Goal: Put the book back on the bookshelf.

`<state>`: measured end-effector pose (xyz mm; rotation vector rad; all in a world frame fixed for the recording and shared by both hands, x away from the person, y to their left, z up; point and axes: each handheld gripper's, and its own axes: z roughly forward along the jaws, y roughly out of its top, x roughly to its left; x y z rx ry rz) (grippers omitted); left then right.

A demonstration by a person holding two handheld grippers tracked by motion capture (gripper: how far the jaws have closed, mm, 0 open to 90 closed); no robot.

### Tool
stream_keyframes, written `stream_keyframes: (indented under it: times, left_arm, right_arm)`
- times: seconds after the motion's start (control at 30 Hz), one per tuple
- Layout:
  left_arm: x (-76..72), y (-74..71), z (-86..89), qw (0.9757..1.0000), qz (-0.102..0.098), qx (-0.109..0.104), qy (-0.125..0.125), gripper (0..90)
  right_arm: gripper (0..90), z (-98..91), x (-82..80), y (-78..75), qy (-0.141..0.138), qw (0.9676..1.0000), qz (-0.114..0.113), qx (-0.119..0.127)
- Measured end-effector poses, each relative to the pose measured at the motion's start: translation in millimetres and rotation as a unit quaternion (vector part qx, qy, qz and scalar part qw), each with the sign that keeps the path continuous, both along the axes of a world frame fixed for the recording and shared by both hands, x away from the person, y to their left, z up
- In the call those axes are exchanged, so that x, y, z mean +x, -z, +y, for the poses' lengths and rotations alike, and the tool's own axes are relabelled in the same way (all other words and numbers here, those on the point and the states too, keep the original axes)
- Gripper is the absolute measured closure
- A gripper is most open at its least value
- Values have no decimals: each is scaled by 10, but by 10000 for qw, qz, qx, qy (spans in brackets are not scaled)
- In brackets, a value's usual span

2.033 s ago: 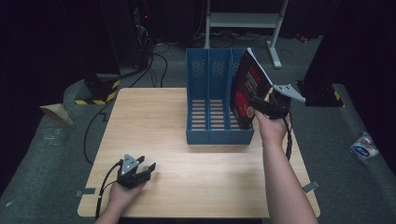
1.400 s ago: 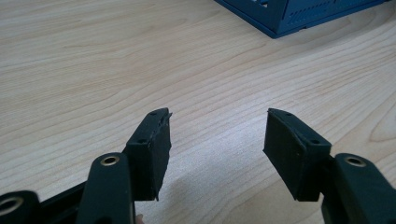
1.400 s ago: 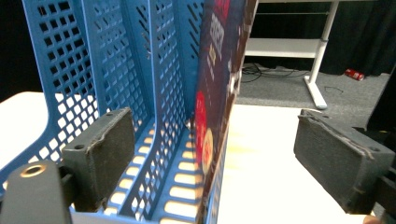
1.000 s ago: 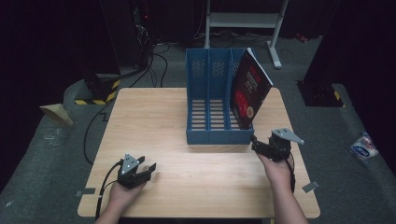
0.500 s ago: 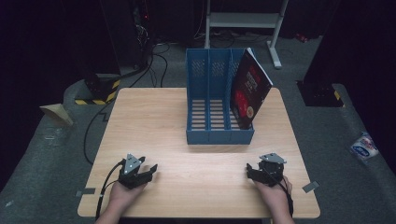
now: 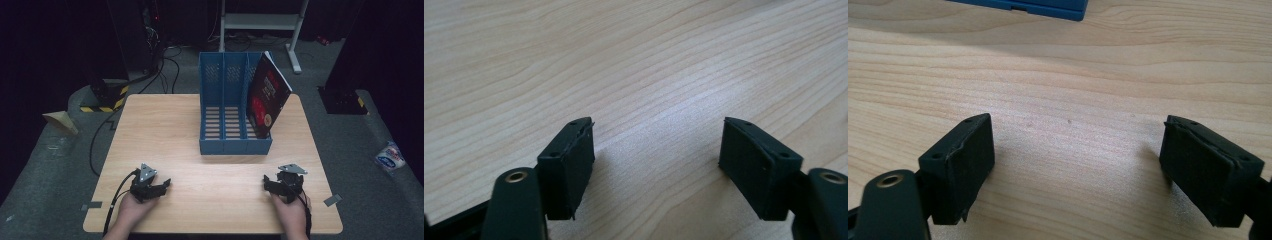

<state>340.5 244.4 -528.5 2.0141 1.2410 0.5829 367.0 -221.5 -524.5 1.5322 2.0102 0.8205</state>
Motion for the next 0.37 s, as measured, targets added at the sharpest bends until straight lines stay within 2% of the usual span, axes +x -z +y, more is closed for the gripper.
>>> stream_keyframes:
  times: [0.13, 0.37]
  left_arm:
    - [8, 4, 1, 10000, 42, -34, -68, 243]
    - [10, 2, 6, 10000, 61, -17, -64, 235]
  right_arm:
    - [144, 0, 0, 0, -9, 10000, -2, 1]
    - [145, 2, -1, 1, -5, 10000, -13, 3]
